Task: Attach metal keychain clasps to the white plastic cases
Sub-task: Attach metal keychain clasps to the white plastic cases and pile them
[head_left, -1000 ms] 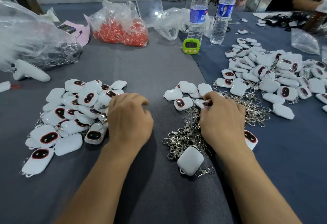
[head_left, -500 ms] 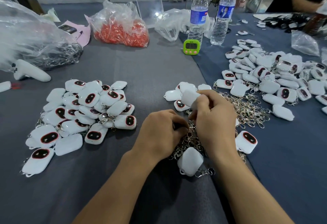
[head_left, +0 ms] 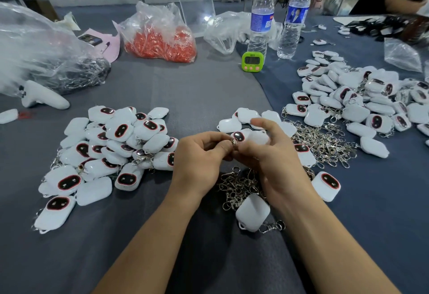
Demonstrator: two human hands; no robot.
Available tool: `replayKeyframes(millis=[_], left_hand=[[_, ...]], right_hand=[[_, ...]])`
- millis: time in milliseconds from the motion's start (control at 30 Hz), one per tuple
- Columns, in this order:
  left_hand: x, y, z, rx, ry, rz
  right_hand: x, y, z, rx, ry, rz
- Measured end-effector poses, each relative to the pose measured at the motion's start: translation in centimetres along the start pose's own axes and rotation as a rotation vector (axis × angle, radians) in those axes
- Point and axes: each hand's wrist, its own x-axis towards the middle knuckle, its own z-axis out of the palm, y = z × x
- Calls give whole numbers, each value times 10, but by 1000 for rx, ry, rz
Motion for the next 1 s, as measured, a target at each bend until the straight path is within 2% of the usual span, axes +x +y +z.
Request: replayKeyframes(millis=[167, 400, 633, 767, 900, 1000], left_hand=[[1, 2, -2, -168, -10, -8], [1, 4, -1, -205, -50, 22], [2, 1, -2, 18, 42, 18], [-4, 1, -1, 292, 94, 140], [-1, 3, -5, 269, 43, 194], [1, 2, -8, 278, 29, 170]], right_hand=[[-1, 1, -1, -265, -34, -70], [-1, 1, 0, -402, -22, -128], [4, 7, -3, -435, 80, -192], [4, 8, -3, -461, 78, -213], [5, 9, -7, -605, 82, -256], [6, 9, -8, -647, 91, -275]])
